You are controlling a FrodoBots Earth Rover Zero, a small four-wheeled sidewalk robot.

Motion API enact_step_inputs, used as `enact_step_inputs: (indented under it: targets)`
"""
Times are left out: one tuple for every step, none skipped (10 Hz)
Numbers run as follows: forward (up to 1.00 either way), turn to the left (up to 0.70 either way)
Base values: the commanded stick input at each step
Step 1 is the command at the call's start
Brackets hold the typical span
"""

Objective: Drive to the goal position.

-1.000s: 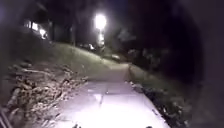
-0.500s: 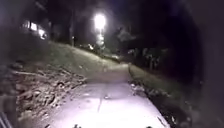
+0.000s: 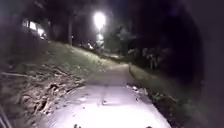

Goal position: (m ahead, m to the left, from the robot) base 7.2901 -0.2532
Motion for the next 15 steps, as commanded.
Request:
enact_step_inputs:
  targets:
    - [0.45, 0.0]
    - [0.45, 0.0]
    - [0.45, 0.0]
    - [0.45, 0.0]
    - [0.45, 0.0]
    - [0.45, 0.0]
    - [0.45, 0.0]
    - [0.45, 0.0]
    - [0.45, 0.0]
    - [0.45, 0.0]
    - [0.45, 0.0]
    - [0.45, 0.0]
    - [0.44, 0.0]
    - [0.43, 0.0]
    - [0.44, 0.0]
